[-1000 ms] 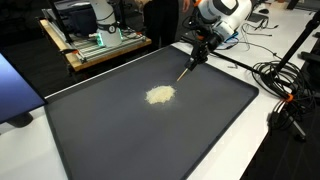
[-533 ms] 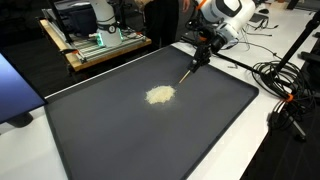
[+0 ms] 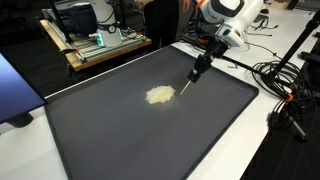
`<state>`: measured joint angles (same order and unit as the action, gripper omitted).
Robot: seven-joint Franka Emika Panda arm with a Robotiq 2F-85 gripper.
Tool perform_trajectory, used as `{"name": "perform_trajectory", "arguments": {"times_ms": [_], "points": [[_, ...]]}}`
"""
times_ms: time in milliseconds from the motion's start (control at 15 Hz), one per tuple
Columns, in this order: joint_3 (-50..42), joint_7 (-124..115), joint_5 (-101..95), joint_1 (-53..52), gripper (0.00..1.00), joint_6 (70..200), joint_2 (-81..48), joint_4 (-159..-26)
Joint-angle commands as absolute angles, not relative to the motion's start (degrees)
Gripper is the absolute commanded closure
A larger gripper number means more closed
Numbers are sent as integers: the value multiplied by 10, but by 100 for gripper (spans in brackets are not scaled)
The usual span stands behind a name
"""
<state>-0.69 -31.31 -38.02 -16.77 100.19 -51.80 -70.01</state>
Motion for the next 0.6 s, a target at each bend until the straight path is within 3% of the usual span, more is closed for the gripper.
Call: {"name": "perform_trajectory", "arguments": {"times_ms": [0,533], "points": [[-2,-251,-322,-130,97,1064,-480,-744],[-1,-112,-198,-69,97,1110,-416,-810]]}}
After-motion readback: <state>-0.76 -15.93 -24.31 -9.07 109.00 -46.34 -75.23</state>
